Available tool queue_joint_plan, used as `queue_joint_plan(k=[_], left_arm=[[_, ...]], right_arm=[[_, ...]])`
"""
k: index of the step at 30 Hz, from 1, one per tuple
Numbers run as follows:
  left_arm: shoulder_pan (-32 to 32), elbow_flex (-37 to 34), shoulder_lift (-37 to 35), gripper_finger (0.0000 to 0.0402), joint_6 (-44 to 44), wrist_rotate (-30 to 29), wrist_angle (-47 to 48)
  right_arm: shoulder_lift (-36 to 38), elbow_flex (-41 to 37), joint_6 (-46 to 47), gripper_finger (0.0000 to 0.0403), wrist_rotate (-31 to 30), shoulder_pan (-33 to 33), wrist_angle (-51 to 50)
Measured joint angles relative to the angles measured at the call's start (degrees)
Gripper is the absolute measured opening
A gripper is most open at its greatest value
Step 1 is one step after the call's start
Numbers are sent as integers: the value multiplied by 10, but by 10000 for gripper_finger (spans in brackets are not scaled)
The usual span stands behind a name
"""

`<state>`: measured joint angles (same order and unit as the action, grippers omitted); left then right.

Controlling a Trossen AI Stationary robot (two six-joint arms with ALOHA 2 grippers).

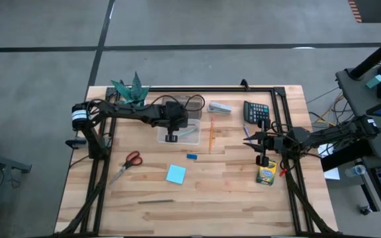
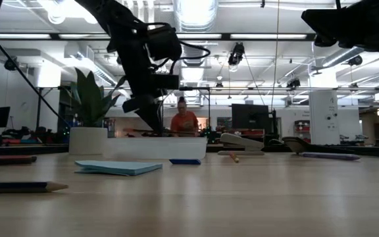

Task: Pack school essentials
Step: Put the top blue pencil into the supply box

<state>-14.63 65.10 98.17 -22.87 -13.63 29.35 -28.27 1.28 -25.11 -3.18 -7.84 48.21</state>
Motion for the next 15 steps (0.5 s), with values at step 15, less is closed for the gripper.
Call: queue_joint_plan(k=[15], left_arm=[[-6, -33, 0, 24, 0, -2, -39]], right_arm=[[0, 0, 0, 47, 0, 0, 0]])
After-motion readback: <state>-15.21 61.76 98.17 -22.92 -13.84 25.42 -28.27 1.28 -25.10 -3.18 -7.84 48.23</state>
